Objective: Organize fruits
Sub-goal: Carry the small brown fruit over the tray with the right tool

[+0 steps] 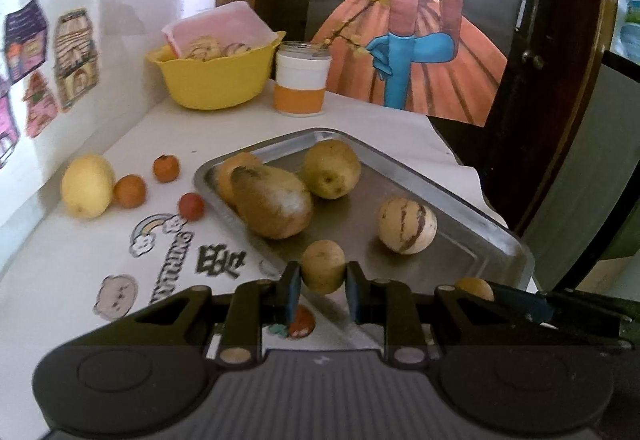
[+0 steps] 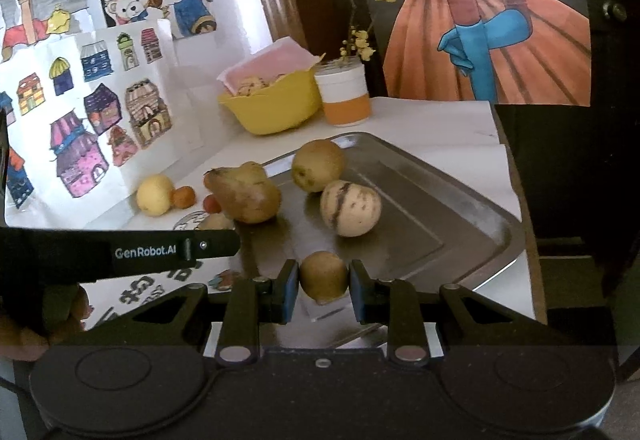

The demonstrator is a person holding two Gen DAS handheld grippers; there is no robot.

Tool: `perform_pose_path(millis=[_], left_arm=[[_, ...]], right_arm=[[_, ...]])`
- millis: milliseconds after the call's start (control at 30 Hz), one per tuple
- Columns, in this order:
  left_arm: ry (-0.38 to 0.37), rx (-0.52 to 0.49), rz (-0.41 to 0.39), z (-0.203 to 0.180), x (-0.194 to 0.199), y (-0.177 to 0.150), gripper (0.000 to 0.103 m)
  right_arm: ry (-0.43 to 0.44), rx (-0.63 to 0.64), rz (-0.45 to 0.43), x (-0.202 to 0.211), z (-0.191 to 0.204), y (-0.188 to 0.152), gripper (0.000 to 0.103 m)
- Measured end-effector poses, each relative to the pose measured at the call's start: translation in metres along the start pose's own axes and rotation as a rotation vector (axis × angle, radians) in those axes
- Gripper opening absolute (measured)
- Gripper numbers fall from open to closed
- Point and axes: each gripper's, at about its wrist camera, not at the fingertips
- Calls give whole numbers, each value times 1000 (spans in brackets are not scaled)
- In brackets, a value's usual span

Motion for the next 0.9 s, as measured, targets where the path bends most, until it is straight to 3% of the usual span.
perform_pose_path(millis=[433, 733, 900], left_arm=[[10, -43, 49, -10, -28, 0, 26], [-3, -17, 71, -8, -32, 4, 27], [-10, 20, 53, -2, -23, 8, 42]], right_arm=[[16, -1, 27, -21, -8, -2, 29], [14, -5, 28, -21, -8, -1, 33], [-11, 4, 9, -14, -5, -1, 49]])
Point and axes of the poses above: each gripper's, at about its wrist camera, not at the fingertips, and x roughly against the way its jaws point, z to its left, y to its top, and after that the axes turned 14 degrees about x, right-handed
